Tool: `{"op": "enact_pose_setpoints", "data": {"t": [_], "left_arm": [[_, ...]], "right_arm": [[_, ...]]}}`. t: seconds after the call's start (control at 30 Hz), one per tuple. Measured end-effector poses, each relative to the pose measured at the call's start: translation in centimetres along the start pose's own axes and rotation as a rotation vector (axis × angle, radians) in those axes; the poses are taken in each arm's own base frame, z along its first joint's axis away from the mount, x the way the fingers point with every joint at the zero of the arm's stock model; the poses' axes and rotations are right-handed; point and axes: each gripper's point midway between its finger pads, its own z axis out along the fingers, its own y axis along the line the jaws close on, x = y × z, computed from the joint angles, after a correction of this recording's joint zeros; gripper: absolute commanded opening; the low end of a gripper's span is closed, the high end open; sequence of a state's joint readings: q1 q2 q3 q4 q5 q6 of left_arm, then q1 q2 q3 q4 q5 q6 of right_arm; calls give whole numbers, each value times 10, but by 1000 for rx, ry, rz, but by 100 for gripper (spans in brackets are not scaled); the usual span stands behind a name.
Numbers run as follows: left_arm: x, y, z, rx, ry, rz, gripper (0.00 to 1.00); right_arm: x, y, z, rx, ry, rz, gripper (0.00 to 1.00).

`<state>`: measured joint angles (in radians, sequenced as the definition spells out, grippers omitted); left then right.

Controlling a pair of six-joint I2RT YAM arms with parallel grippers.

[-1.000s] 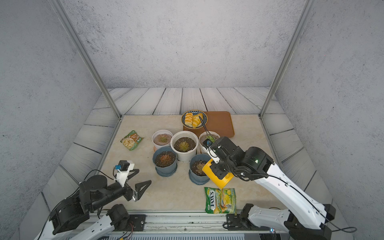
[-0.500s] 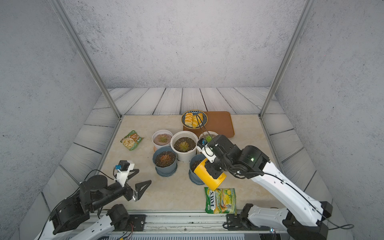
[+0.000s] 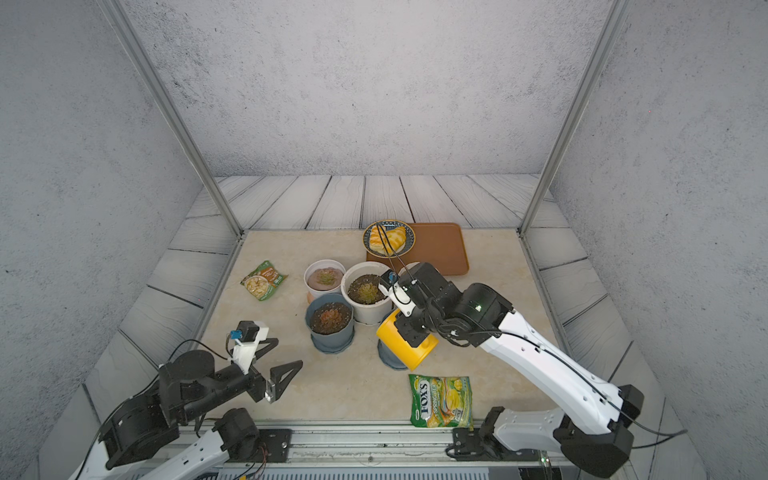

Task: Water the succulent around the soil edge
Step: Water the soil of the potted plant with water.

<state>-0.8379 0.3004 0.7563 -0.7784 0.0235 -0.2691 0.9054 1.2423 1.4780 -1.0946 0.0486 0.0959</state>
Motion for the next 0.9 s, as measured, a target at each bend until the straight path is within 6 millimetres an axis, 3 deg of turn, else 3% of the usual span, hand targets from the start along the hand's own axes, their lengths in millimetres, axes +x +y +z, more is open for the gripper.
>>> {"op": "enact_pose_setpoints", "data": {"t": [0.2,0.53,0.9], "left_arm": [[0,0,0,0,0,0,98],[0,0,0,1,0,0,98],[1,-1,1,7,5,0,98]], "right_arm": [[-8,-9,15,58,12,-23,0],[-26,-21,21,133,-33,-36,0],[-21,-43,20,248,7,-50,0]]}}
